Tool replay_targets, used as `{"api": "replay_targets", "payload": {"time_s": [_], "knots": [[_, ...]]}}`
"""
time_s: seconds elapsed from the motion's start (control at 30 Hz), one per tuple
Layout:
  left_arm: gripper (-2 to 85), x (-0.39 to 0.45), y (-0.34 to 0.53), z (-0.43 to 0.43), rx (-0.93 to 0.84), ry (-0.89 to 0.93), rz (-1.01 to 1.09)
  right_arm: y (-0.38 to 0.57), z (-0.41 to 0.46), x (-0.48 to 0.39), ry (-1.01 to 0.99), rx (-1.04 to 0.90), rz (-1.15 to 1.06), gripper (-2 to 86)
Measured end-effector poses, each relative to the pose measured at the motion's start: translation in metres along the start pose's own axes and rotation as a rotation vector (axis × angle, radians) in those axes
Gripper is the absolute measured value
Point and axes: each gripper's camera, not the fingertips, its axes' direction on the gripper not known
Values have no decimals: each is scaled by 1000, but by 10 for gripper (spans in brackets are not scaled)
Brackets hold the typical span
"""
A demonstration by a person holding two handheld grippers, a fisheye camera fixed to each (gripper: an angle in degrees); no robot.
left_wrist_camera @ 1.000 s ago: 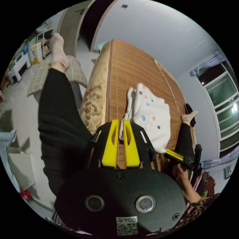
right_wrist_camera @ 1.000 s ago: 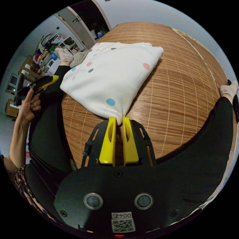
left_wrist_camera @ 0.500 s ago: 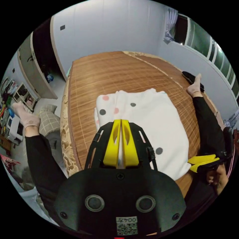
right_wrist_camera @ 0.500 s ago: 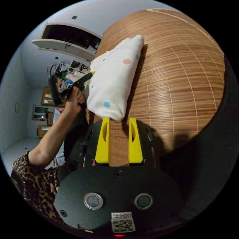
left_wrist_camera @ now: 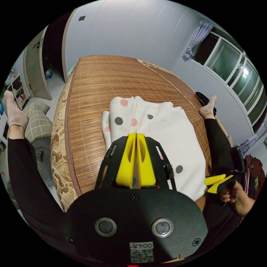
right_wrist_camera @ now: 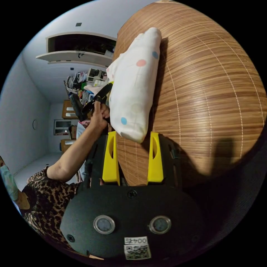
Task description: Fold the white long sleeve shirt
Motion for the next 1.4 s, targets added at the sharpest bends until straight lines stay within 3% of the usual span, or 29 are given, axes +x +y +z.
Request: {"api": "replay_targets", "payload": {"time_s": [0.13, 0.27, 0.43, 0.6, 0.73, 0.93, 1.13, 1.4], "knots": [[8, -10, -1, 4, 1, 16, -12, -13, 3, 10, -64, -13, 13, 89], [8, -24, 0, 7, 21, 28, -61, -10, 2, -7, 175, 1, -69, 63], [8, -46, -1, 13, 22, 94, -116, -17, 13, 4, 197, -35, -51, 63], [8, -52, -3, 17, 20, 85, -104, -11, -3, 8, 85, -3, -25, 90], [9, -64, -4, 21, 18, 119, -114, -16, -17, 15, -11, 80, -7, 178], [9, -72, -7, 24, 19, 114, -110, -50, 5, 32, -128, 52, 38, 177], [8, -80, -9, 27, 20, 114, -108, -55, 34, 10, 130, 4, -65, 102], [7, -88, -13, 31, 19, 111, -106, -21, 40, -19, 228, 19, -163, 96]]}}
